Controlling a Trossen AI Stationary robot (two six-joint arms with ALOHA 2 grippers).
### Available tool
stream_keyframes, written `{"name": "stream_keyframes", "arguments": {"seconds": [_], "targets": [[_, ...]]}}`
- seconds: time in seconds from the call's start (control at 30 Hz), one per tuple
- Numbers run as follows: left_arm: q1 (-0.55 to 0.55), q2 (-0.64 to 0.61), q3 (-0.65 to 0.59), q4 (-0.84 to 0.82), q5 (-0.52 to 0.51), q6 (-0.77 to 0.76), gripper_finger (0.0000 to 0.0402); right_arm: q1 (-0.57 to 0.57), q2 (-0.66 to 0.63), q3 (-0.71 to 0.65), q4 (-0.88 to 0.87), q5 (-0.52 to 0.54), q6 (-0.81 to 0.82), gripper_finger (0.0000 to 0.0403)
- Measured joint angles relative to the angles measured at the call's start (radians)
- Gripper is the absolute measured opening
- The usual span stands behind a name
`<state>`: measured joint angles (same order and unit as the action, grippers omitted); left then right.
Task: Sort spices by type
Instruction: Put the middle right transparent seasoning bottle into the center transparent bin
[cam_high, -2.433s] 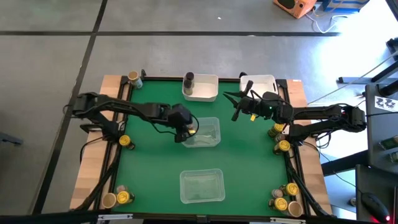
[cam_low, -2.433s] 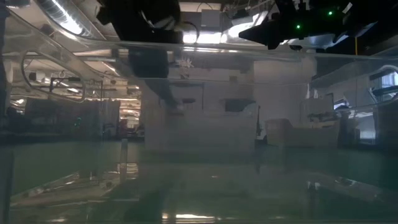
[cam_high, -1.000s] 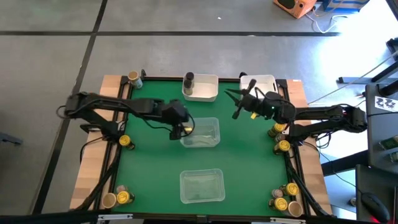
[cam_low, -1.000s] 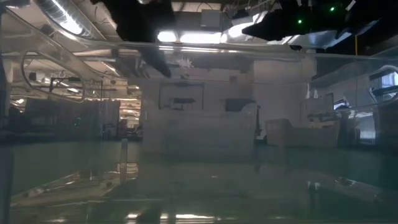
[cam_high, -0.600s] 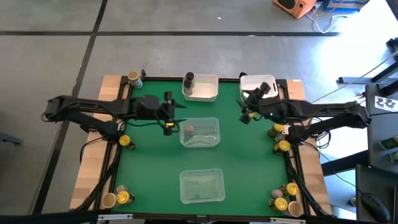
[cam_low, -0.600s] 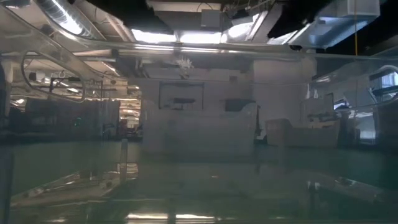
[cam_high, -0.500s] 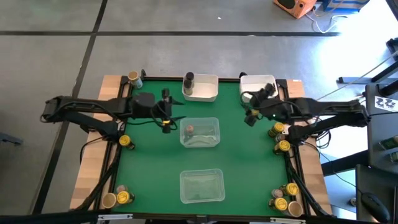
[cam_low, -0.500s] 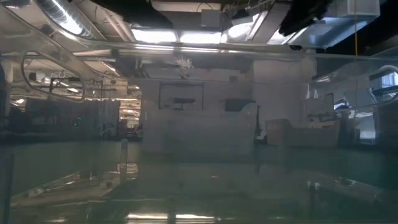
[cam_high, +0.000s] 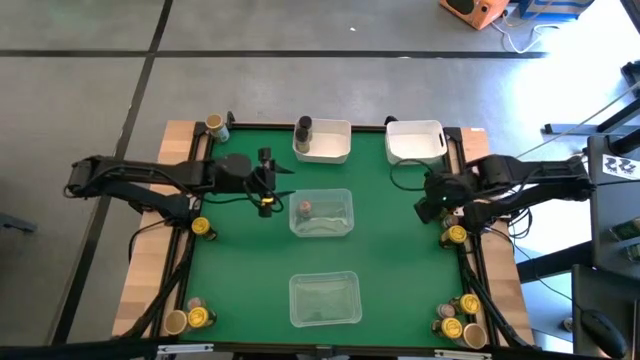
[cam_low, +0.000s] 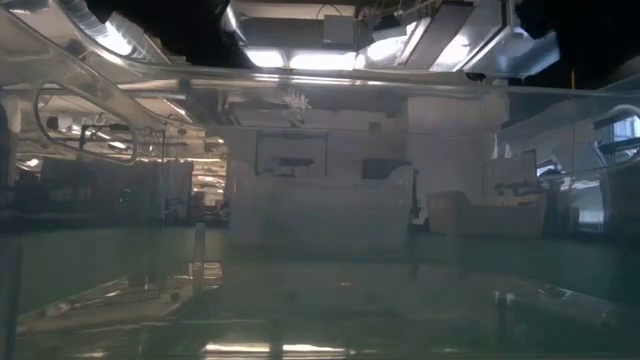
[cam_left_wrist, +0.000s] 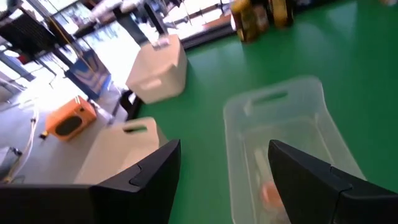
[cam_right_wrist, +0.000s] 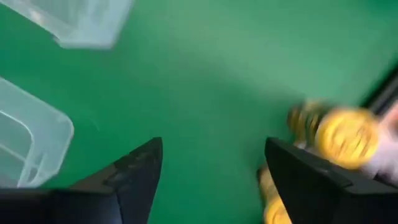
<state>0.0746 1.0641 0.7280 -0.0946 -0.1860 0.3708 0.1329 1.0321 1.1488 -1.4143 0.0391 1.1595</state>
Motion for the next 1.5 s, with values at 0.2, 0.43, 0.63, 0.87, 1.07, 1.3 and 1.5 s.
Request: {"name": "stream_keyframes", "arguments": {"seconds": [0.2,0.43,0.63,0.87,1.07,1.3,1.5], "targets": [[0.0,-0.01,-0.004,0.0,0.0,0.007,0.023,-0.001,0.029,-0.086,-0.01,-0.089,0.043,0.0254],[0.0,-0.018,-0.004,-0.031,0.0,0.029,0.023,-0.002,0.124,-0.136,-0.035,-0.129,0.055,0.0173],[0.0,-0.019,-0.004,-0.095,0.0,-0.016,0.023,-0.002,0.239,-0.165,-0.135,-0.087,0.067,0.0098],[0.0,-0.024,-0.004,-0.136,0.0,-0.029,0.023,-0.002,0.322,-0.203,-0.154,-0.058,0.067,0.0034],[0.0,-0.024,-0.004,-0.134,0.0,-0.031,0.023,-0.002,0.383,-0.262,-0.158,-0.058,0.076,0.0005],[0.0,-0.024,-0.004,-0.134,0.0,-0.031,0.023,-0.002,0.425,-0.31,-0.146,-0.057,0.081,0.002],[0.0,-0.024,-0.004,-0.134,0.0,-0.031,0.023,-0.002,0.427,-0.35,-0.099,-0.029,0.124,0.0021]]}}
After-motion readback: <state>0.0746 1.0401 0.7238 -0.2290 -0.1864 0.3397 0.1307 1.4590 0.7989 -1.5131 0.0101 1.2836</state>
